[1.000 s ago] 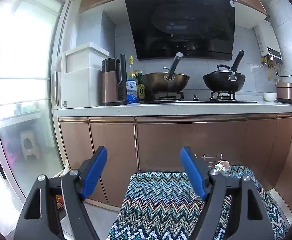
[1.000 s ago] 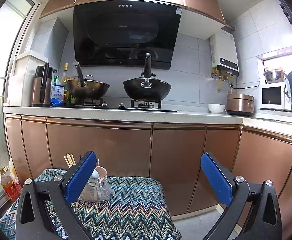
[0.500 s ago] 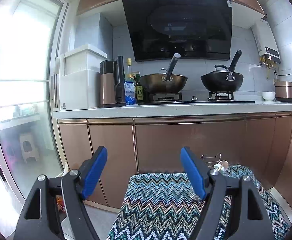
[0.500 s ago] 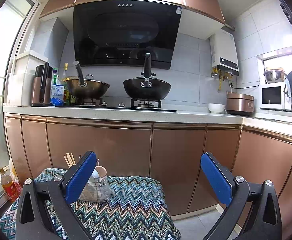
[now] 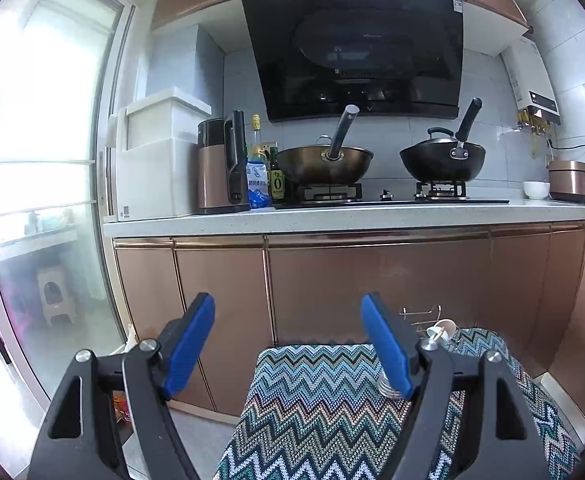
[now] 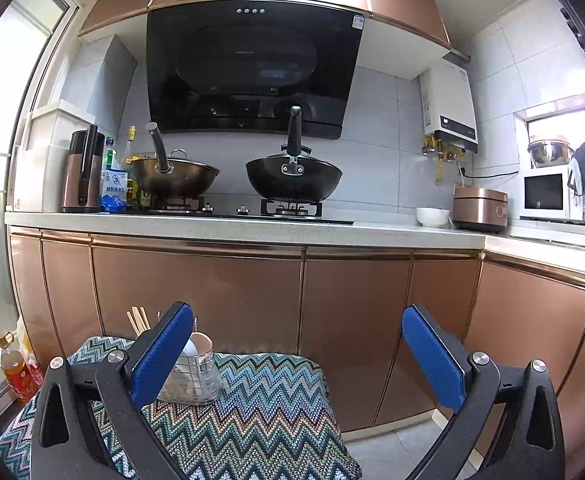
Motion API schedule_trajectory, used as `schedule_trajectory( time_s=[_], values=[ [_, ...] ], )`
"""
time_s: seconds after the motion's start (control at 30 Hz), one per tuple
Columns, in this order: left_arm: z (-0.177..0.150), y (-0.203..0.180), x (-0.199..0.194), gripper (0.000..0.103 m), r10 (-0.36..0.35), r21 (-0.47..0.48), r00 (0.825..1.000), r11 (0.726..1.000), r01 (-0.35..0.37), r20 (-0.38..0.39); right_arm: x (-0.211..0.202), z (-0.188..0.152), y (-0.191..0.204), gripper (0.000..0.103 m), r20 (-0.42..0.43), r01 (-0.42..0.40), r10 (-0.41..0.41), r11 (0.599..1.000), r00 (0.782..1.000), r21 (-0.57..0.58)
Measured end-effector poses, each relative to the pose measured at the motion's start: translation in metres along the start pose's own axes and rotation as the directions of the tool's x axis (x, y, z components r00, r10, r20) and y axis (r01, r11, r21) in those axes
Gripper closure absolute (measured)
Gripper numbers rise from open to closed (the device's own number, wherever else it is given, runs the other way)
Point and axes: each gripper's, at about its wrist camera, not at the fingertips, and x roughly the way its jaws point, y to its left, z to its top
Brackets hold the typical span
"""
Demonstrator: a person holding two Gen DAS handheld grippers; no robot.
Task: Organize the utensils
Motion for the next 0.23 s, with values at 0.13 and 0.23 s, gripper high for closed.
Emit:
schedule_trajectory(
  time_s=[0.13,0.23],
  values=[
    [0.0005,0.0006,0.0007,0.028,0.0,-0.001,1.0,1.0,0.0,-0.003,0.0006,0.0003,-0.0003,0.0,-0.001,0.0,0.0,1.0,1.0,0.0],
    [0.0008,0.0004,0.0014,0.028,-0.003,-0.002,1.0,1.0,0.003,-0.004,0.0003,0.0002,-0.0003,0.0,0.0,0.0,0.0,1.0,1.0,0.001]
  ],
)
